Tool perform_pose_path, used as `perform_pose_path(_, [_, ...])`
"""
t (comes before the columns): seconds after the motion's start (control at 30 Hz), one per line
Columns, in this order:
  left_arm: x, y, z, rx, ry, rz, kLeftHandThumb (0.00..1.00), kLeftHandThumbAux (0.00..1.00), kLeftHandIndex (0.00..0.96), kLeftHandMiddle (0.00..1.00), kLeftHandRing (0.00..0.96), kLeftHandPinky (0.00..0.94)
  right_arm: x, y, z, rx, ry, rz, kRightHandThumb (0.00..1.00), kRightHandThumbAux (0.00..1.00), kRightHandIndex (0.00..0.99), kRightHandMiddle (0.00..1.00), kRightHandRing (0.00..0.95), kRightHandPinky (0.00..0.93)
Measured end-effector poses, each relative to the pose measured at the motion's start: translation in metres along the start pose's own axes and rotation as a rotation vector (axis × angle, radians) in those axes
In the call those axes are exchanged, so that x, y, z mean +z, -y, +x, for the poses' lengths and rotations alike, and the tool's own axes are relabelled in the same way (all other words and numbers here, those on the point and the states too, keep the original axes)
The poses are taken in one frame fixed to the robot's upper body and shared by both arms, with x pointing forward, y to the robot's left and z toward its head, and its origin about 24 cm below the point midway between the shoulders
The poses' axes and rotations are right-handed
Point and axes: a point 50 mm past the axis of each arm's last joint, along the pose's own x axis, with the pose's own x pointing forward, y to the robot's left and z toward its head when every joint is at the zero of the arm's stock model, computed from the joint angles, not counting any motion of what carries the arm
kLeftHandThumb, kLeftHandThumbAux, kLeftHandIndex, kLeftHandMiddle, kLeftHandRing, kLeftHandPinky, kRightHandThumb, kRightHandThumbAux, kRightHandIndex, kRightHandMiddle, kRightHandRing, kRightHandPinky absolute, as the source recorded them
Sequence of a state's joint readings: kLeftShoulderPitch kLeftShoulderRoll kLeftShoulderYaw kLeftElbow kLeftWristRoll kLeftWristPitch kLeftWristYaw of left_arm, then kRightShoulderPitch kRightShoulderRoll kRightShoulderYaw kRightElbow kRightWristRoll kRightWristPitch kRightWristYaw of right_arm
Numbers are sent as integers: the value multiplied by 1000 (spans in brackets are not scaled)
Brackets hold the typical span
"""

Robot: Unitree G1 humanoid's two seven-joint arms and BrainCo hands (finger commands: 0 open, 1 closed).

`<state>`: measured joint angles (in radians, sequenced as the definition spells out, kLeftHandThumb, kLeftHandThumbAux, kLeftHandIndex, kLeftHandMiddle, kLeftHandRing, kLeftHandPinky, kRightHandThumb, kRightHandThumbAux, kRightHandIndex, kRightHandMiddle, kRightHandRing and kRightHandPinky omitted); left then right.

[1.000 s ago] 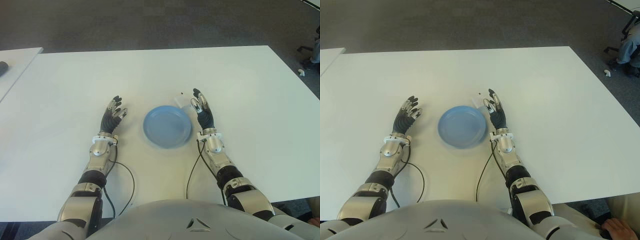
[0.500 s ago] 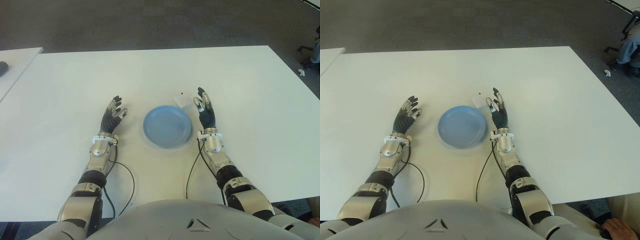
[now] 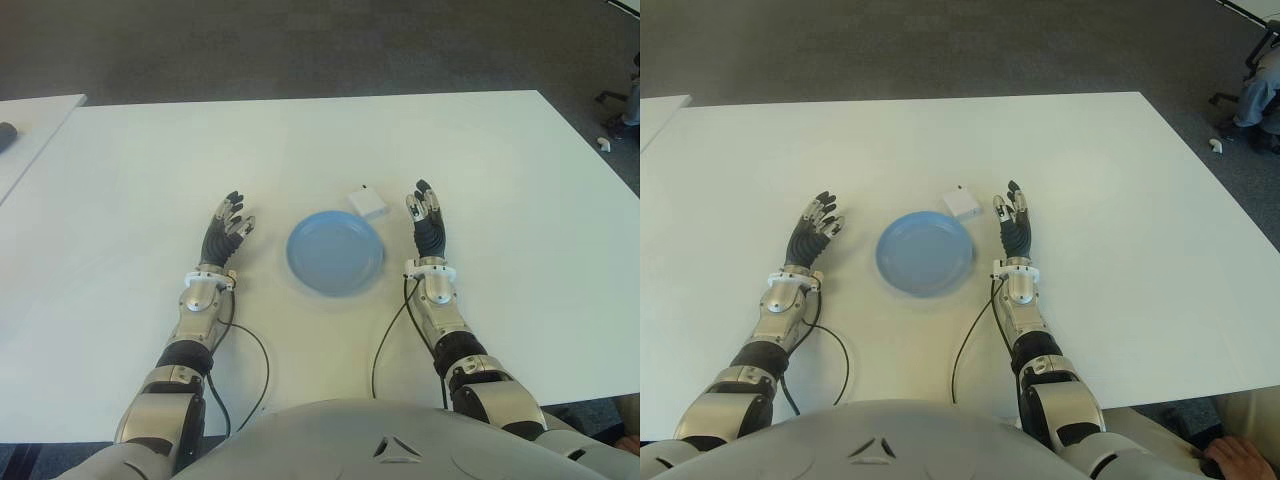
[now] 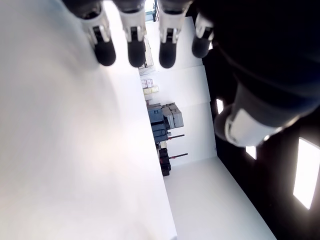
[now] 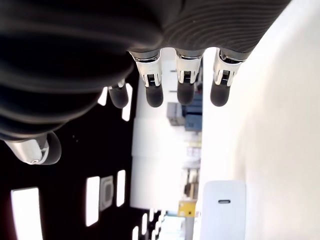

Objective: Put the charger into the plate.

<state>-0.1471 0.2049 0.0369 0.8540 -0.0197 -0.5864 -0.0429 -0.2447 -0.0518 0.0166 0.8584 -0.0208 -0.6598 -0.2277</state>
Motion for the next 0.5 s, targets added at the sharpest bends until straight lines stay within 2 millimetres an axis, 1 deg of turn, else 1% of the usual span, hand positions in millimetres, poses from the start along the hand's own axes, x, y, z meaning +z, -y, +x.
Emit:
perform_pose_path(0.13, [0,0,0,0,0,0,36,642,0,121,122,107,-1,0,0,-6,-5,14,268,354,0,0,0,0])
perform_pose_path(0.37, [0,0,0,1,0,-1,42,645,0,121,124,102,-1,1,0,-13,-7,23,269,361,0,0,0,1])
perform_pose_path(0.5, [0,0,0,0,0,-1,40,643,0,118,119,92,-1,2,-1,-13,-6,26,287,364,0,0,0,19])
